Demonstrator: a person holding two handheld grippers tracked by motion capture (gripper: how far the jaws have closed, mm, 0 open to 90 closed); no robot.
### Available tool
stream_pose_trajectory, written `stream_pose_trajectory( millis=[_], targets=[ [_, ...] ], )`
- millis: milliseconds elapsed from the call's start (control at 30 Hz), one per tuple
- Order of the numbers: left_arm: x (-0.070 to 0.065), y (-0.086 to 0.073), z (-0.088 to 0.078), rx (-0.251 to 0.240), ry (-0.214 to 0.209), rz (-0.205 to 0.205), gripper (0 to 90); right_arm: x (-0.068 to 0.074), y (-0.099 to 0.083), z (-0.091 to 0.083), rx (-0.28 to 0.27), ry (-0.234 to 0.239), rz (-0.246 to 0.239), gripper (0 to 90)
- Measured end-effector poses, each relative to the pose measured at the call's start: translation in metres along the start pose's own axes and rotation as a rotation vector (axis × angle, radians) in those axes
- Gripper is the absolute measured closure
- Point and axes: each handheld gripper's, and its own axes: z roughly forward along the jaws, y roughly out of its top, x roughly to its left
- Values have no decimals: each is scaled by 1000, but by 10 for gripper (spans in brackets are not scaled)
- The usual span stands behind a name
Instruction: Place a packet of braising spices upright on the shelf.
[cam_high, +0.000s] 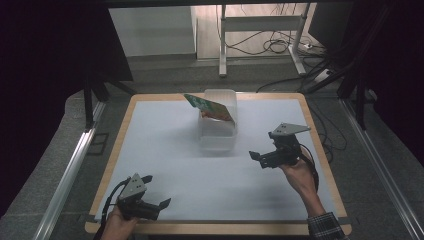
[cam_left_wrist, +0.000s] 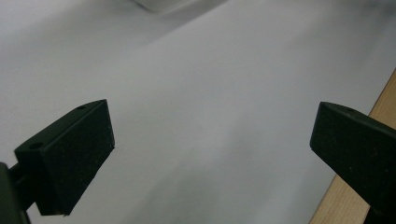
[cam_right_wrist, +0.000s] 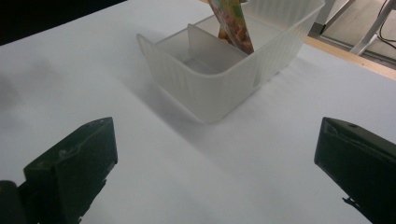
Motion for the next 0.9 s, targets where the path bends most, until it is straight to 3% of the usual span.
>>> stream_pose_trajectory(
  millis=[433,900],
  targets=[
    [0,0,-1,0,3,-3,0,17,-16,-15,8,-13,-20,0],
    [0,0,0,5,5,2,0,27,-49,-40,-13,-50,10,0]
  ],
)
